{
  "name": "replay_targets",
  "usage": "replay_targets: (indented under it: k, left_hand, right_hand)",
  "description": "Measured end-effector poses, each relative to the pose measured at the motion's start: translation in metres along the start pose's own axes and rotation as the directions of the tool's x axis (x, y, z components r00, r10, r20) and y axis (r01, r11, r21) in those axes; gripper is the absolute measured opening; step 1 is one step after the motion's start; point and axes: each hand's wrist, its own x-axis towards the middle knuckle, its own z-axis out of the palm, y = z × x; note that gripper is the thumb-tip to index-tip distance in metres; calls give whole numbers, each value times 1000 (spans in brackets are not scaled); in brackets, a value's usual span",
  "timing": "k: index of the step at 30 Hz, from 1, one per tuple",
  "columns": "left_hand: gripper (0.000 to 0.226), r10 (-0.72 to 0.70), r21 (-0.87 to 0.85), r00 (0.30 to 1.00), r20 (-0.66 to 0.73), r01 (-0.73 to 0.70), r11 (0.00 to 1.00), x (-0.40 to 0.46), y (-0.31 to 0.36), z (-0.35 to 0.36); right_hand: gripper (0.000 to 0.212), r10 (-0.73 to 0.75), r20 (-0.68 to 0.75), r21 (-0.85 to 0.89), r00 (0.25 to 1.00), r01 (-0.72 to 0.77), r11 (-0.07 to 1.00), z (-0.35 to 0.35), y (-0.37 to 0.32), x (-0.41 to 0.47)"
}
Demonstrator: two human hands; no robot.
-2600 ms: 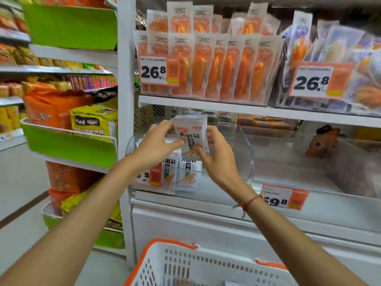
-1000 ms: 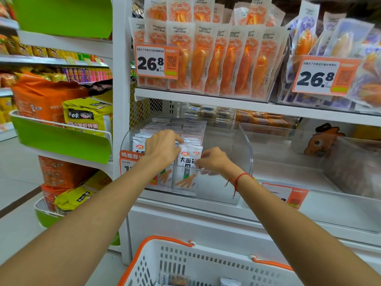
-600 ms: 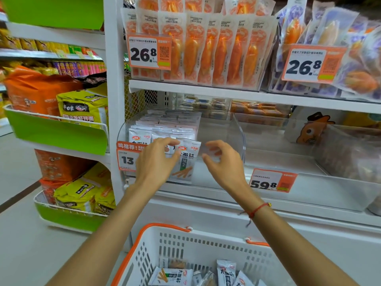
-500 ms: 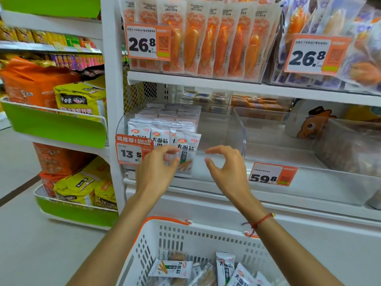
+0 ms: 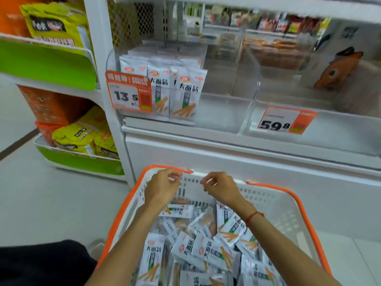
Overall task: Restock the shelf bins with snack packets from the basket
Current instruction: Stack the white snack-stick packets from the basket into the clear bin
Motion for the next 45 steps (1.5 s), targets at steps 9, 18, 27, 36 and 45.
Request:
replay_targets:
  k: [9,18,27,36,45]
  left_hand:
    - [16,-291,190,888,356,237,953,-26,-87,69]
    - [62,-493,536,766,412,234,811,-65,-103,103]
    - [43,-366,123,839,404,346,930,-62,-95,89]
    - [14,-480,-456,627,614,778,433,-66,-79,89]
    - [32,-425,-500,674,604,736,456,-63,-68,97]
  right_hand:
    - [24,243,344,-237,907,-167,957,78,73,-27]
    - [69,211,541,-488,814,99,867,91,102,-53]
    - [64,-64,267,-459,962,185,869,74,127,-79]
    - [29,350,188,491,918,-396,776,61,107,-77]
    - [25,391,51,558,919,-351,752,85,90,-67]
